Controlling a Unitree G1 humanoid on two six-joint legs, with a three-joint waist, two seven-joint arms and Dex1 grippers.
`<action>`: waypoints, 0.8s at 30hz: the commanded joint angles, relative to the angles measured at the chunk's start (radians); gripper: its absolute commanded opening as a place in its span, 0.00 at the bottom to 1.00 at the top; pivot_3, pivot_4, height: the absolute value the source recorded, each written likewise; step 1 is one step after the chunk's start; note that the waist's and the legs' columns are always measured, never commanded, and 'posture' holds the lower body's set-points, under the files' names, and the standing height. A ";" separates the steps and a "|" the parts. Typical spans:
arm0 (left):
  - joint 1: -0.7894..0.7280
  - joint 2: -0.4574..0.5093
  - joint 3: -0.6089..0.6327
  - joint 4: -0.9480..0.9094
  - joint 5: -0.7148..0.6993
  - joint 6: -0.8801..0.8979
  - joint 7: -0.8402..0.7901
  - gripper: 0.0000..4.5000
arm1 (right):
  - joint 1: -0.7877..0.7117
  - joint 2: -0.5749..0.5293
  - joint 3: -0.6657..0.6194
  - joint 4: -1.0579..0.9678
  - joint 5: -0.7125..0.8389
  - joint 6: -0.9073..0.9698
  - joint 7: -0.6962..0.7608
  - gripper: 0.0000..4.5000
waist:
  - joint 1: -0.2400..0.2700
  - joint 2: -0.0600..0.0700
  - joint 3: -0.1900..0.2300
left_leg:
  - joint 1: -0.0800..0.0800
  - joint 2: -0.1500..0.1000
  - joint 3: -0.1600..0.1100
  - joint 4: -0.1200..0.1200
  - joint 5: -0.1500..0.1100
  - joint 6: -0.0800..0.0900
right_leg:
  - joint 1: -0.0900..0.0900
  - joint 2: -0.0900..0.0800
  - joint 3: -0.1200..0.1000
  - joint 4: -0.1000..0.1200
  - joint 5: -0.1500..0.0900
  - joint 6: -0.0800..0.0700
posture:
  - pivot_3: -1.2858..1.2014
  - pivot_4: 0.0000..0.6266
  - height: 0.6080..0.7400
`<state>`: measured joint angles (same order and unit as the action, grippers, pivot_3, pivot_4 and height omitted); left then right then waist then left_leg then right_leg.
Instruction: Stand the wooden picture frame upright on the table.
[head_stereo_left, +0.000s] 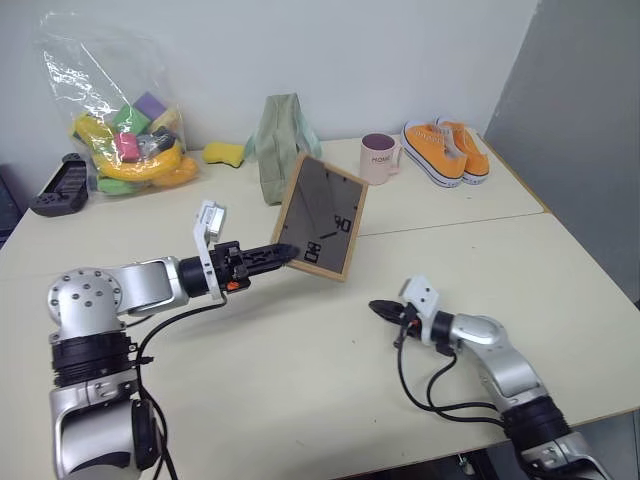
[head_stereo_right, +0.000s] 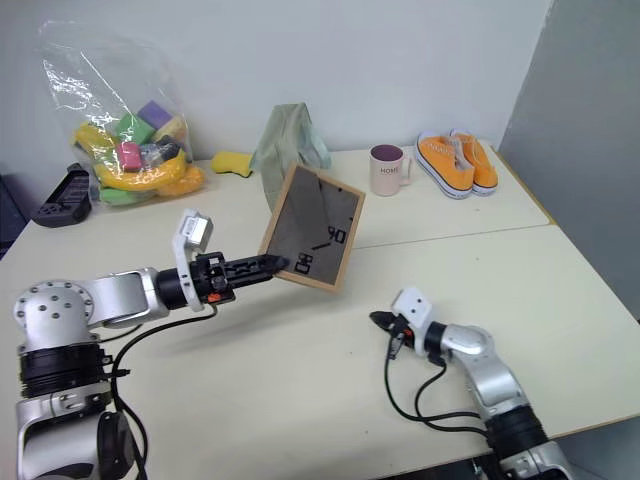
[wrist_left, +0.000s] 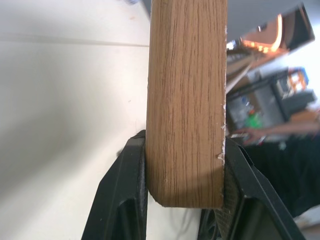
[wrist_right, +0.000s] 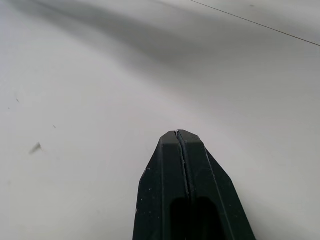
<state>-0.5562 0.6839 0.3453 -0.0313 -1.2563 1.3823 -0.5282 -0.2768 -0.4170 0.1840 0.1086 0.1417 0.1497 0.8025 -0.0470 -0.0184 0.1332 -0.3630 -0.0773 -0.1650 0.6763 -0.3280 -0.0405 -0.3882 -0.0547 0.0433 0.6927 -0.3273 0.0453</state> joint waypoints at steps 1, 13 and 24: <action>0.071 0.106 -0.064 -0.158 0.127 -0.166 -0.205 0.28 | 0.020 -0.054 -0.060 -0.059 0.045 0.039 0.035 0.00 | 0.002 0.001 0.001 | 0.000 0.000 0.000 0.000 0.000 0.000 | 0.000 0.000 0.000 0.000 0.000 0.000 | 0.52 0.24 1.00; 0.244 0.211 -0.111 -0.235 0.429 -0.509 -0.374 0.28 | -0.093 -0.187 -0.233 -0.225 0.289 0.219 0.147 0.00 | 0.017 0.007 0.008 | -0.001 0.000 0.000 -0.003 0.000 0.000 | 0.000 0.000 0.000 -0.003 0.001 0.001 | 0.52 0.24 1.00; 0.248 0.205 -0.087 -0.210 0.446 -0.534 -0.398 0.28 | -0.289 -0.088 -0.261 -0.251 0.389 0.349 0.024 0.17 | 0.016 0.006 0.009 | -0.001 0.001 0.000 -0.008 0.000 0.000 | 0.000 0.000 -0.001 -0.007 0.001 0.001 | 0.52 0.24 1.00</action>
<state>-0.2881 0.8811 0.2143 -0.2244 -0.8038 0.8816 -0.9094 -0.5482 -0.5106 -0.0718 -0.1126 0.5060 0.4937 0.8391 -0.0307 -0.0121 0.1421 -0.3638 -0.0762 -0.1649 0.6675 -0.3282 -0.0402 -0.3886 -0.0552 0.0424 0.6848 -0.3256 0.0462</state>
